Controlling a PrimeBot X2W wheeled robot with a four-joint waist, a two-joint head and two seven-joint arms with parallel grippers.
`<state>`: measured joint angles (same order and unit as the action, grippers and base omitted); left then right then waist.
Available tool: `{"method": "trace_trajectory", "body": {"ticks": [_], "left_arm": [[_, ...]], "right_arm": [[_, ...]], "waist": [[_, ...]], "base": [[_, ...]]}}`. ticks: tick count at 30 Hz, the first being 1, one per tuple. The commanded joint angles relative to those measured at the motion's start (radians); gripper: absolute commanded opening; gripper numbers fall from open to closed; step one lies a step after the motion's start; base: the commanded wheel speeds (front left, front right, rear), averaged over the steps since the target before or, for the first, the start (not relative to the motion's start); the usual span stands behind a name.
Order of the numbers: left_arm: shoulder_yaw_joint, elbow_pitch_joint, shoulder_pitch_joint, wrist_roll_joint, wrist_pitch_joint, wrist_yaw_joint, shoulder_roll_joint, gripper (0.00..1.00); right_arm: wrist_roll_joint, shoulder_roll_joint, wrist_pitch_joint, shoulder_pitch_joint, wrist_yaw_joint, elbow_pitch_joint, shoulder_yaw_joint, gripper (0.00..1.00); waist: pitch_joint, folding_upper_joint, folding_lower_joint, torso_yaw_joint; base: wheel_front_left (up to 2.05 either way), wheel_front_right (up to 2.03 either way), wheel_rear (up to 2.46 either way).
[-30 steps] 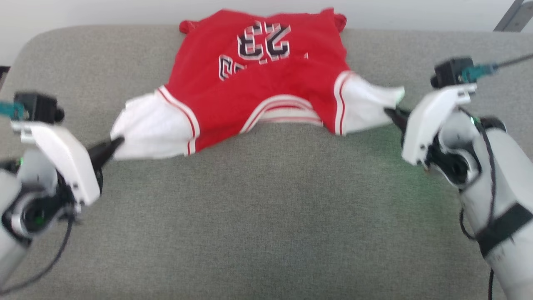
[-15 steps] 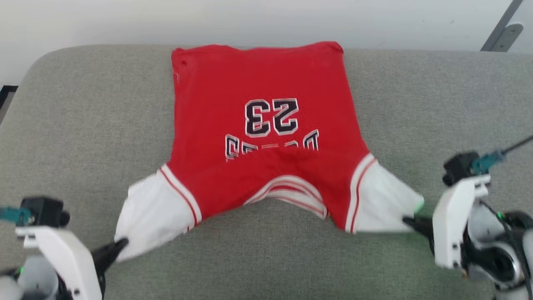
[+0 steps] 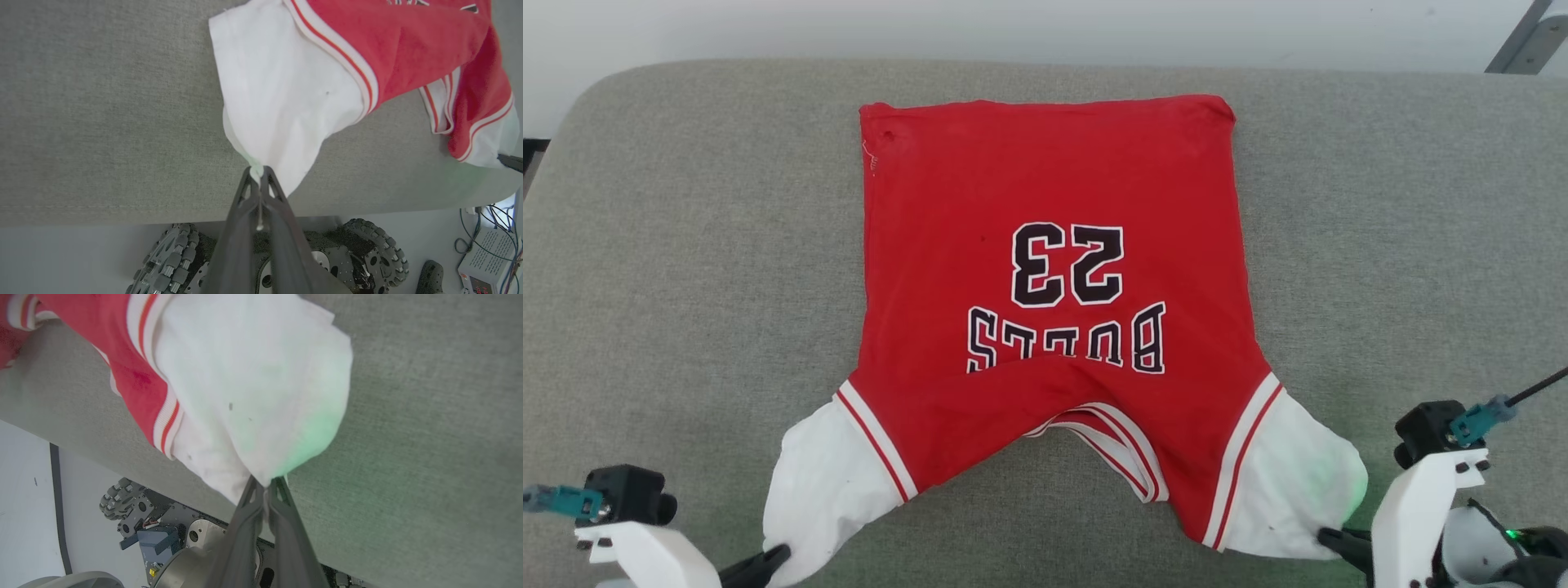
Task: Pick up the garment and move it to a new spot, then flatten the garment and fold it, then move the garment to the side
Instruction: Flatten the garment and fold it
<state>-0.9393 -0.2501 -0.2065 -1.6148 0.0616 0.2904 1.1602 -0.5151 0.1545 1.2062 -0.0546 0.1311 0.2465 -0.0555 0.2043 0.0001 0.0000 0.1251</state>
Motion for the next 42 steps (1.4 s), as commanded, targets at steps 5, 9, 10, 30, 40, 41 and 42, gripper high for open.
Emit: {"method": "trace_trajectory", "body": {"ticks": [5, 9, 10, 30, 40, 41, 42], "left_arm": [[0.008, 0.039, -0.046, 0.035, -0.001, -0.035, -0.036, 0.00], [0.018, 0.060, -0.074, 0.055, -0.017, -0.057, -0.056, 0.00], [0.020, 0.062, -0.079, 0.057, -0.018, -0.063, -0.062, 0.00], [0.047, 0.064, -0.151, 0.104, -0.032, -0.091, -0.106, 0.00], [0.030, 0.104, -0.247, 0.157, 0.019, -0.135, -0.175, 0.00], [0.026, 0.110, -0.257, 0.165, 0.027, -0.142, -0.185, 0.00], [0.023, 0.118, -0.266, 0.170, 0.029, -0.147, -0.195, 0.00]], "right_arm": [[0.037, -0.003, -0.087, 0.030, -0.001, -0.049, 0.028, 0.73], [0.056, 0.011, -0.128, 0.052, -0.001, -0.047, 0.057, 1.00], [0.059, 0.017, -0.133, 0.056, -0.001, -0.037, 0.065, 1.00], [0.192, -0.058, -0.396, 0.496, -0.001, -0.027, -0.011, 1.00], [0.264, -0.013, -0.517, 0.833, -0.001, -0.461, -0.018, 1.00], [0.278, -0.004, -0.522, 0.868, -0.001, -0.511, -0.019, 1.00], [0.288, 0.003, -0.523, 0.901, -0.001, -0.560, -0.017, 1.00]], "waist": [[0.016, -0.0001, 0.0000, 0.000], [0.030, -0.0001, 0.0000, -0.004], [0.034, -0.0001, 0.0000, -0.005], [0.115, -0.0001, 0.0000, 0.025], [0.175, -0.0001, 0.0000, 0.114], [0.183, -0.0001, 0.0000, 0.126], [0.190, -0.0001, 0.0000, 0.138]], "base": [[0.00, 0.00, 0.00], [0.00, 0.00, 0.00], [0.00, 0.00, 0.00], [0.00, 0.00, 0.00], [0.00, 0.00, 0.00], [0.00, 0.00, 0.00], [0.00, 0.00, 0.00]]}}
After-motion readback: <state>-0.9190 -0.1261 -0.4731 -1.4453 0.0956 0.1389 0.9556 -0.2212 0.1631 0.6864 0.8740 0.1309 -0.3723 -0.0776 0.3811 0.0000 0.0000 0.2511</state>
